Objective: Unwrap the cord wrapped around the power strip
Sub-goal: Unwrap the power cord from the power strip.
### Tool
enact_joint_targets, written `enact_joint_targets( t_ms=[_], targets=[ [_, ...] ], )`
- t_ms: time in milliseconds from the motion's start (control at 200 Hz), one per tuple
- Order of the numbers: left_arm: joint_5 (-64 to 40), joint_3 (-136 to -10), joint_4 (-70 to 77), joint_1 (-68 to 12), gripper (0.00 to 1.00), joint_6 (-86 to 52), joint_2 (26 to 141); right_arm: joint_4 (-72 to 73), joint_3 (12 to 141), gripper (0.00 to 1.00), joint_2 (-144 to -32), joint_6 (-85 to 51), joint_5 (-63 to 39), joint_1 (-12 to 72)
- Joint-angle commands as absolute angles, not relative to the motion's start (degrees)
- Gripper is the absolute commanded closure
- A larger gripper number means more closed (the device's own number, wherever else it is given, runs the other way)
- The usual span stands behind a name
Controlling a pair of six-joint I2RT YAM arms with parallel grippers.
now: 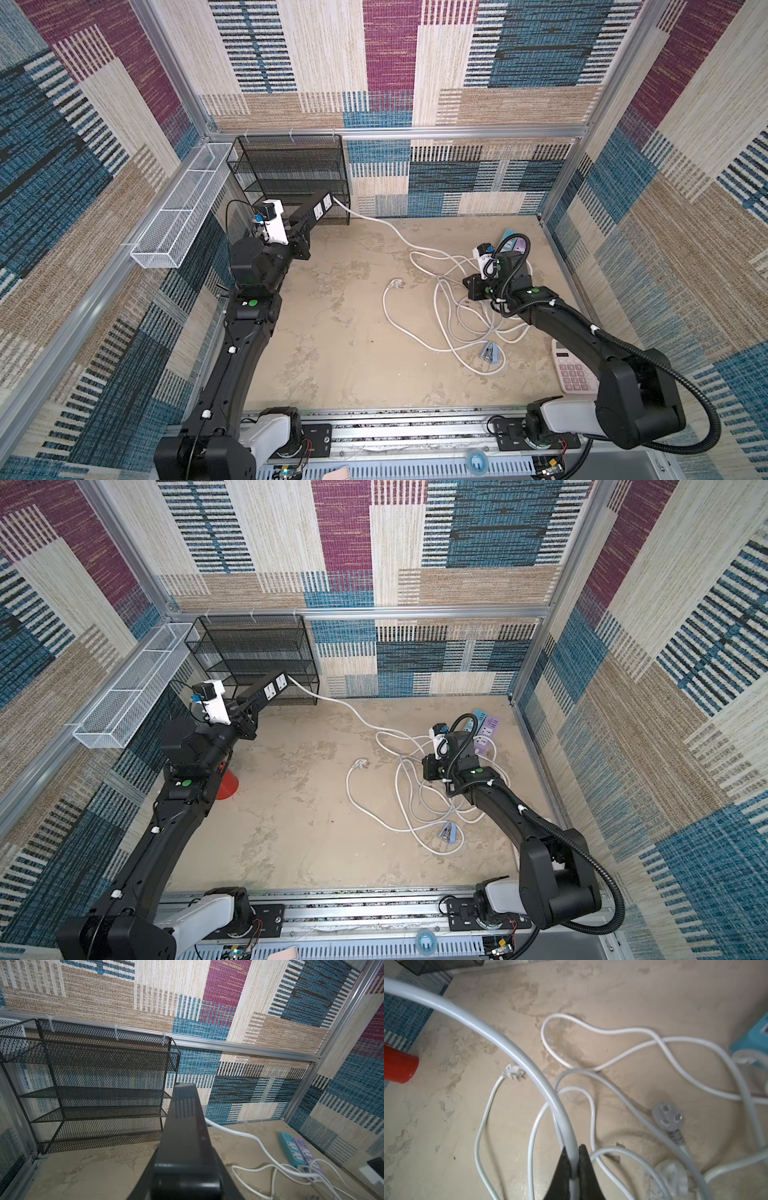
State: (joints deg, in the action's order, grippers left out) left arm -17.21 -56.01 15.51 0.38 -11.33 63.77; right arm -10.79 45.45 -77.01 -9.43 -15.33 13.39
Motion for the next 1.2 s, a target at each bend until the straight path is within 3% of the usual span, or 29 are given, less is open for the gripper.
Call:
enact_joint_targets(
  t_ms=[0,361,676,741,856,1197],
  targets=[
    [-18.28,-56.03,23.61,1.04,1.00,-14.39,64.24,-3.22,41.29,1.00,-77.85,-14.40,-19.10,13.24],
    [-20.38,-55.90,24.70,1.92,1.00,-15.76,64.15,13.84,35.46,1.00,-90.35,-20.21,-22.10,13.27],
    [-22.53,-56.05,25.73,2.20,1.00,-17.52,64.74,16.11,34.45,1.00,-92.86,-20.05,-18.51,13.60],
    [-23.97,-56.29,26.15,2.19,1.00,-18.25,65.27,15.85,34.13,0.74,-91.51,-19.52,-18.03,13.69],
    [-26.65,-56.60,27.14,2.06,1.00,-19.66,66.19,13.95,34.40,0.43,-87.77,-18.07,-16.98,13.72],
    [-32.69,-58.85,28.61,0.64,1.00,-22.94,69.32,3.95,41.36,0.02,-74.73,-10.70,-16.19,13.97]
  ],
)
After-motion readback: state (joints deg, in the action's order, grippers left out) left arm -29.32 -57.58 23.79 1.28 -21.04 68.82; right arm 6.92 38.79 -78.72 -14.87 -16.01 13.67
